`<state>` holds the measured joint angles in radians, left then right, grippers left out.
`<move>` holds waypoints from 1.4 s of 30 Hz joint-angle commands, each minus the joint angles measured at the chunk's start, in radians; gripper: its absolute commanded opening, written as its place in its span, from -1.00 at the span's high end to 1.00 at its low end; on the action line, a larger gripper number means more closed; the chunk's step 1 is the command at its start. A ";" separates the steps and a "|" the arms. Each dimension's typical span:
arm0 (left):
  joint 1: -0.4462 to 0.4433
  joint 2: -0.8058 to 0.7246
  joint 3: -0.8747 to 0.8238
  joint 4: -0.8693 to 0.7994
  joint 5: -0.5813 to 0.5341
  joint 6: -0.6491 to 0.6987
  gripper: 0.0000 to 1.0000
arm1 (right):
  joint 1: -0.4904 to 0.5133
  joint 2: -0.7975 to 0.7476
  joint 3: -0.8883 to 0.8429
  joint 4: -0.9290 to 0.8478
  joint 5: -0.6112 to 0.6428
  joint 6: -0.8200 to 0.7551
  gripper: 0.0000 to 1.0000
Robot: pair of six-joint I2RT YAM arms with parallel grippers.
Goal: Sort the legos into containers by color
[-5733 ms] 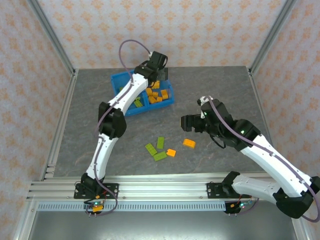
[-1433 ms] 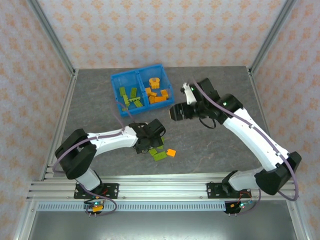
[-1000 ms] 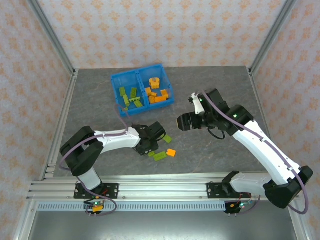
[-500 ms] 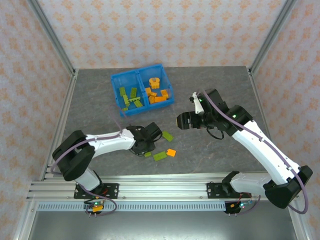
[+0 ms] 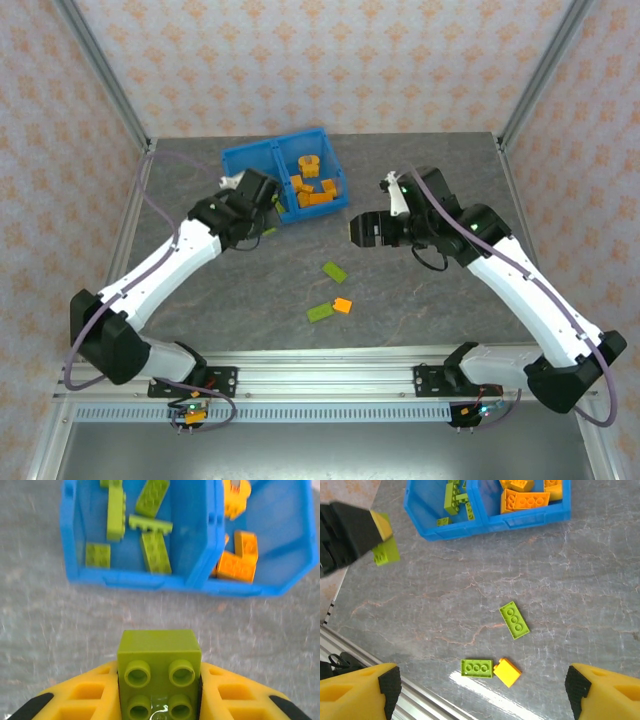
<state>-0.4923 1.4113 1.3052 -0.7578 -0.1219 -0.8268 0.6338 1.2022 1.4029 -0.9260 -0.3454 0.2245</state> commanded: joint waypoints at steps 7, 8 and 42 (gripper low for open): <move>0.193 0.273 0.296 -0.048 -0.002 0.152 0.35 | -0.002 0.025 0.016 -0.010 -0.080 0.010 -0.76; 0.203 0.308 0.323 -0.052 0.018 0.152 0.35 | -0.002 0.026 0.015 -0.013 -0.097 0.007 -0.77; 0.240 0.343 0.411 0.057 0.199 0.159 -0.04 | -0.002 0.035 -0.032 0.069 -0.059 0.044 -0.95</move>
<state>-0.2020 1.8885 1.7733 -0.7521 0.0765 -0.6720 0.6338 1.2358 1.3849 -0.9138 -0.5018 0.2432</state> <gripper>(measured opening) 0.524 0.974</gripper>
